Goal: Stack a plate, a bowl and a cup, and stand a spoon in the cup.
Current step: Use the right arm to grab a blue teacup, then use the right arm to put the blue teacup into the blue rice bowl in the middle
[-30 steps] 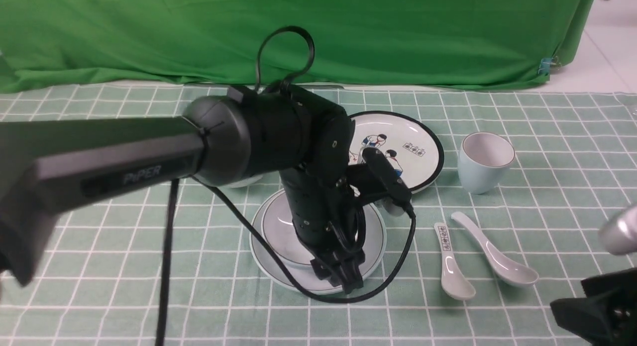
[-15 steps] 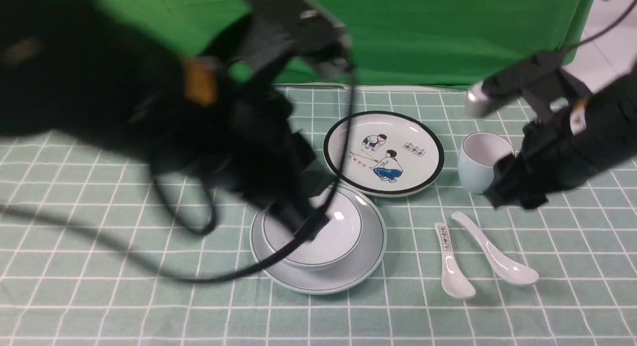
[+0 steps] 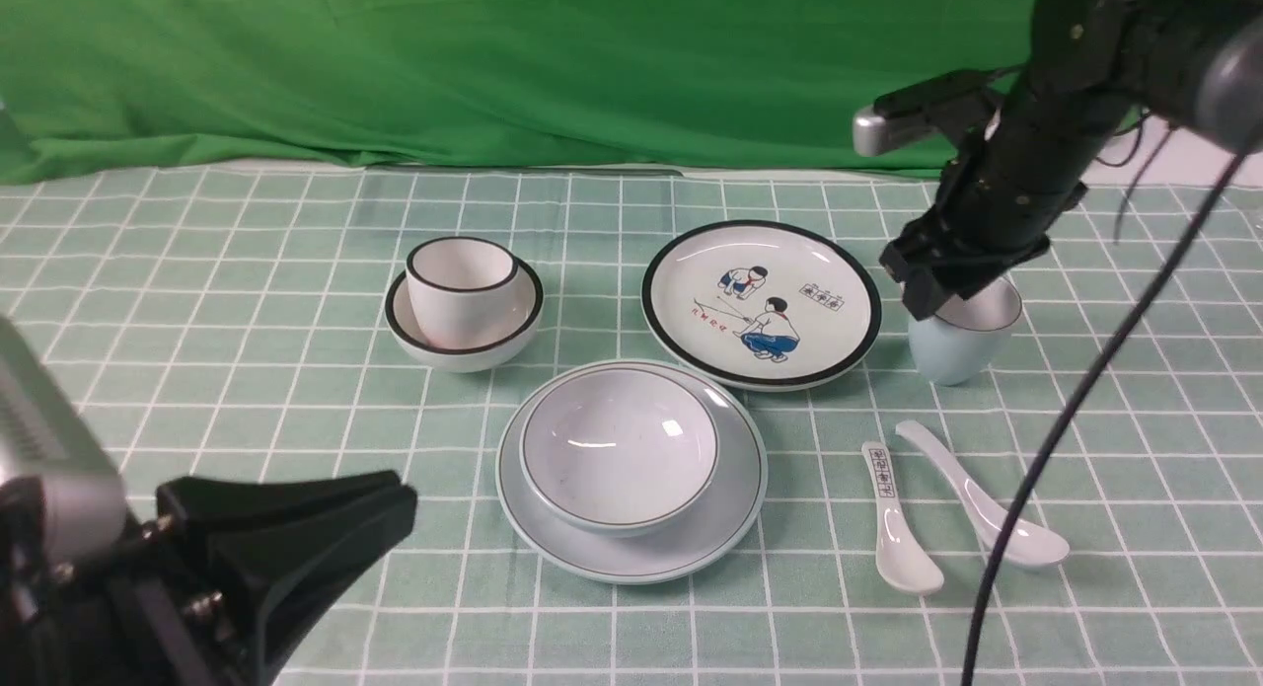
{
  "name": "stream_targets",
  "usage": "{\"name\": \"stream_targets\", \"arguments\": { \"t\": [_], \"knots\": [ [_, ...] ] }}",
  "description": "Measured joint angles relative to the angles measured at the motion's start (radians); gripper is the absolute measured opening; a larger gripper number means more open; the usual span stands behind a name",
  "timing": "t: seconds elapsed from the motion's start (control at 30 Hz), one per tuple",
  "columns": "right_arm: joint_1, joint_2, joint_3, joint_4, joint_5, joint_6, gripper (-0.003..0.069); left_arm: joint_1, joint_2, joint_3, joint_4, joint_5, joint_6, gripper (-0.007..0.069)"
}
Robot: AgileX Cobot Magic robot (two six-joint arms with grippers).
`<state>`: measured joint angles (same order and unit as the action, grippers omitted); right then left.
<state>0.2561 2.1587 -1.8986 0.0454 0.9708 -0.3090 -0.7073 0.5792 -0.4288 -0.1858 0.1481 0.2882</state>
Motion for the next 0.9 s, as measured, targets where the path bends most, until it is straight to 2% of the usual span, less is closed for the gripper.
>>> {"name": "stream_targets", "arguments": {
  "t": [0.27,0.33,0.37,0.4,0.43,0.5,0.73,0.8,0.9],
  "knots": [
    [-0.01,0.12,-0.089,0.0,0.02,-0.003,0.0367,0.0,-0.013,0.006,-0.025,0.0,-0.005,0.001],
    [-0.013,0.13,-0.09,0.0,0.031,-0.003,0.0321,0.0,-0.013,0.006,-0.028,0.0,-0.005,0.0009],
    [-0.014,0.131,-0.09,0.001,0.043,-0.004,0.026,0.0,-0.013,0.006,-0.03,0.001,-0.005,0.0009],
    [-0.014,0.131,-0.09,0.001,0.043,-0.004,0.026,0.0,-0.013,0.006,-0.031,0.001,-0.005,0.0009],
    [-0.014,0.13,-0.091,0.002,0.059,-0.004,0.0183,0.0,-0.013,0.006,-0.031,0.004,-0.005,0.0009],
    [-0.014,0.123,-0.091,0.004,0.085,-0.004,0.0087,0.0,-0.013,0.007,-0.034,0.009,-0.005,0.0009],
    [0.028,0.014,-0.087,0.06,0.154,0.004,0.0087,0.0,-0.013,0.007,-0.035,0.018,0.0,0.0009],
    [0.088,-0.054,-0.071,0.112,0.155,0.003,0.0087,0.0,-0.013,0.007,-0.035,0.021,0.019,0.0009],
    [0.232,-0.117,-0.055,0.149,0.156,0.003,0.0087,0.0,-0.013,0.007,-0.035,0.027,0.053,0.0009]
  ]
}}
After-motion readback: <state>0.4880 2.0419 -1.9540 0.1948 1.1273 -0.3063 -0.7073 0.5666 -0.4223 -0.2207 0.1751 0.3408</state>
